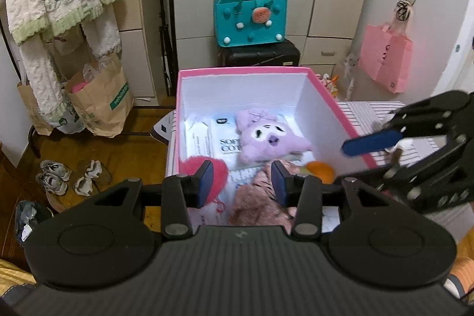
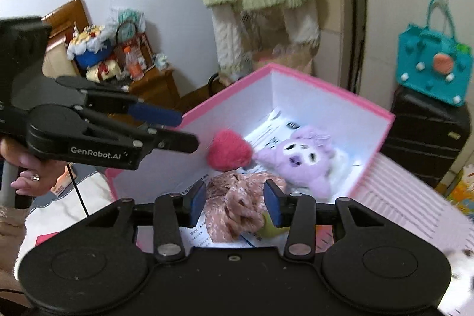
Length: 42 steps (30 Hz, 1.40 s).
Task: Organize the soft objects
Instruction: 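Open both tools to drop the pompom and scrunchie into the box, then move both tools to the white fluffy plush and close both on it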
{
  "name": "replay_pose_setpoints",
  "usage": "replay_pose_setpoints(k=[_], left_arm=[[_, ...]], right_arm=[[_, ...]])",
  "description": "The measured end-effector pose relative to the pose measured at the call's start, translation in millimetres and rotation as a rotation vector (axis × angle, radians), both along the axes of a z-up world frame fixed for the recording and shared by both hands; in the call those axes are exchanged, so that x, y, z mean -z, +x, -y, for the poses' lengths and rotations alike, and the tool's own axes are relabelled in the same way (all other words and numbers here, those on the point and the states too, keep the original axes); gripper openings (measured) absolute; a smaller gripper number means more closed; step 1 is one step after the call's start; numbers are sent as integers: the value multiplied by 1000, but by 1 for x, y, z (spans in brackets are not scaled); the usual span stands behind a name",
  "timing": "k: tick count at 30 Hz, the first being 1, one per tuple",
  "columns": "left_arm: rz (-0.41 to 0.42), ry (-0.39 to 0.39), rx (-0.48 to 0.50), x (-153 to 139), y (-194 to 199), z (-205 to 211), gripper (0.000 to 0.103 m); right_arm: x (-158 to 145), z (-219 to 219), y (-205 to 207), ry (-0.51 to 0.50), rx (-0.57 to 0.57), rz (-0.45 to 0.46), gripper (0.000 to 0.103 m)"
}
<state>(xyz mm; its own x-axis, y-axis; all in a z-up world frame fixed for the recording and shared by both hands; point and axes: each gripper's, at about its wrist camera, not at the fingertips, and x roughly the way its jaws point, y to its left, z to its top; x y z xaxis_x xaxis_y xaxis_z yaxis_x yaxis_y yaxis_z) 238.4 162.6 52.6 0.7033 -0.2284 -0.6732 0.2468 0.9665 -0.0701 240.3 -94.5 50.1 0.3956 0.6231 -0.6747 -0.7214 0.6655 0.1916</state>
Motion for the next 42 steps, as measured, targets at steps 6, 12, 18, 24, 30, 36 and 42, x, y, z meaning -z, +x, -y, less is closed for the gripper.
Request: replay_pose_setpoints(k=[6,12,18,24,30,36,42], left_arm=[[9,20,36,-16,-28,18,45],[-1,27,117,-32,-52,45,47],[27,53,183,-44,-75,76,51],[-53,-48,278,-39,-83,105,51],[-72,-69,310,-30,-77,141,51],[-10,-58,326,-17,-73,183,53],[11,-80,339,7,-64,221,54]], right_arm=[[-19,35,-24,4,36,51,52],[-33,64,-45,23,57,95,54],[-46,104,-68,37,96,143,57],[-51,151,-81,38,155,173,57],[-39,191,-85,38,199,176,58],[-16,236,-76,119,270,130,62],[12,266,-61,130,331,74,62]])
